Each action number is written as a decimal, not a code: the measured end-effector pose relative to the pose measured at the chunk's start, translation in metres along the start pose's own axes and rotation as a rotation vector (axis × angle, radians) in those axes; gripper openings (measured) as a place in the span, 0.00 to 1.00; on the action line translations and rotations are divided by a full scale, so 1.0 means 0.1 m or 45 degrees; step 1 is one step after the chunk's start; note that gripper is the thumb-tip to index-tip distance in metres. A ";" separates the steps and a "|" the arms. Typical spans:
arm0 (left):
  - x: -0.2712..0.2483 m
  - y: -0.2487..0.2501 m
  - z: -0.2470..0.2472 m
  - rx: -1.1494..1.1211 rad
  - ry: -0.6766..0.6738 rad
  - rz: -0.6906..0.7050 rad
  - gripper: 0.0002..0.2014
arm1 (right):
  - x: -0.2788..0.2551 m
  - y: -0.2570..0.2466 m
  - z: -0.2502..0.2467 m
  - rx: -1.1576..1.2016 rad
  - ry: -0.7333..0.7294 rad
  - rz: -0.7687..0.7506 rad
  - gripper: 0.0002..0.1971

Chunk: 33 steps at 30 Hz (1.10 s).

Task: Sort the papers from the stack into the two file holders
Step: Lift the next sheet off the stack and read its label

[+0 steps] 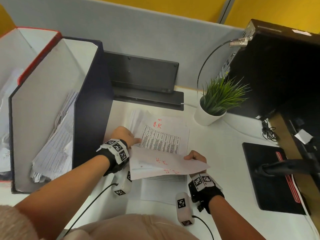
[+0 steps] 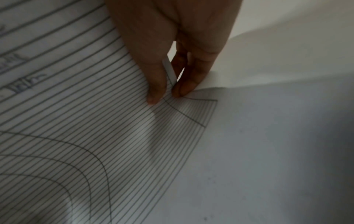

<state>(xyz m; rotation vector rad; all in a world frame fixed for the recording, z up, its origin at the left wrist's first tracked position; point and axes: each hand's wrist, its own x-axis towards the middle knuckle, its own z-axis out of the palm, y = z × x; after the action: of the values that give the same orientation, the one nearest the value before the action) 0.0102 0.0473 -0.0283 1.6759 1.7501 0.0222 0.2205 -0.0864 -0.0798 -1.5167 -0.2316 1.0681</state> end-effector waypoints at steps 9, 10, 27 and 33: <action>-0.06 -0.14 0.06 -0.252 0.087 0.085 0.07 | 0.06 -0.02 0.01 0.117 0.013 -0.005 0.25; -0.08 -0.14 0.06 -0.273 0.116 0.082 0.08 | 0.07 -0.01 -0.01 0.130 -0.012 0.044 0.28; -0.34 -0.01 0.00 -1.188 -0.087 0.218 0.12 | -0.02 -0.21 0.12 -0.714 0.080 -0.311 0.12; -0.43 0.10 0.00 -0.987 -0.176 0.348 0.22 | -0.11 -0.34 0.29 -0.358 0.104 -0.421 0.12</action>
<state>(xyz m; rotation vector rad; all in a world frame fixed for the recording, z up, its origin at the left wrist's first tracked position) 0.0147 0.0114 -0.0037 1.2702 1.1676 0.6135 0.2072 -0.0647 -0.0414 -1.6960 -0.5743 0.7299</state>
